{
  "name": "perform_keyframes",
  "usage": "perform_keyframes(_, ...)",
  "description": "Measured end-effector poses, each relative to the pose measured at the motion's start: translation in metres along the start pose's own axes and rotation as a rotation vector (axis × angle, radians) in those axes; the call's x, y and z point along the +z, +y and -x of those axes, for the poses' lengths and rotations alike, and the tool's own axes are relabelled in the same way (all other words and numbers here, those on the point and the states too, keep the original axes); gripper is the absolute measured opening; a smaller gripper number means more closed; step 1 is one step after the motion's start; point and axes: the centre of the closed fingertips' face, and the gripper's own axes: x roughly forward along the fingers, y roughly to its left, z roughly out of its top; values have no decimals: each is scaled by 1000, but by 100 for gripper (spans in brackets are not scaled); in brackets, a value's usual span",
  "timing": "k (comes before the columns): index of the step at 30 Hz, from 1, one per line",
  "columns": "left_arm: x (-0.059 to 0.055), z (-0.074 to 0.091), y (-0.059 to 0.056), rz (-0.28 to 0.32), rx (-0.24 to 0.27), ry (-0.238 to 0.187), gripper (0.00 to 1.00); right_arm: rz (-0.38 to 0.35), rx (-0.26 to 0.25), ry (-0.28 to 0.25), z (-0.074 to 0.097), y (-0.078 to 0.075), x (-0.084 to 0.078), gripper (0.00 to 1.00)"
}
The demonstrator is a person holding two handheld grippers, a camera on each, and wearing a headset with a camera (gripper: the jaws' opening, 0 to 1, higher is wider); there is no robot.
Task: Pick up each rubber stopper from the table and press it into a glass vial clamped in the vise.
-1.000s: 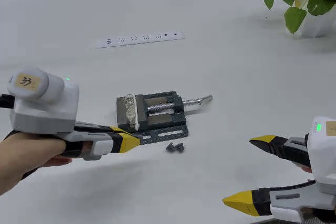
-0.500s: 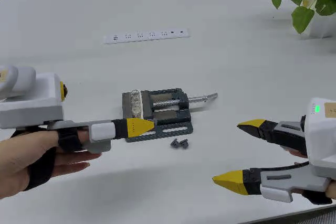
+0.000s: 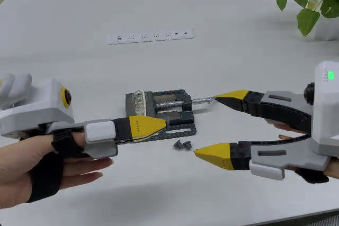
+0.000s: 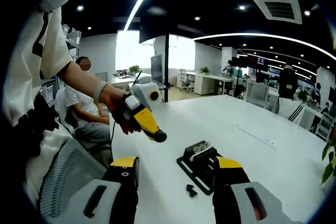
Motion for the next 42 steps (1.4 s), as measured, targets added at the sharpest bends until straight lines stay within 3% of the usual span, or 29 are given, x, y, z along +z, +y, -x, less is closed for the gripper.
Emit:
perform_keyframes(6,-7,-1,-7,67,-54,5,5,32,32,-15,-3,9,7,44)
perform_keyframes(15,-12,-2,-12,110,-93,2,5,58,100,-40,-15,28,18,28)
perform_keyframes(24,-16,-1,-15,122,-111,10,4,62,142,-45,-22,34,21,16)
perform_keyframes(42,-19,-1,-18,150,-137,9,4,66,164,-49,-21,42,22,8)
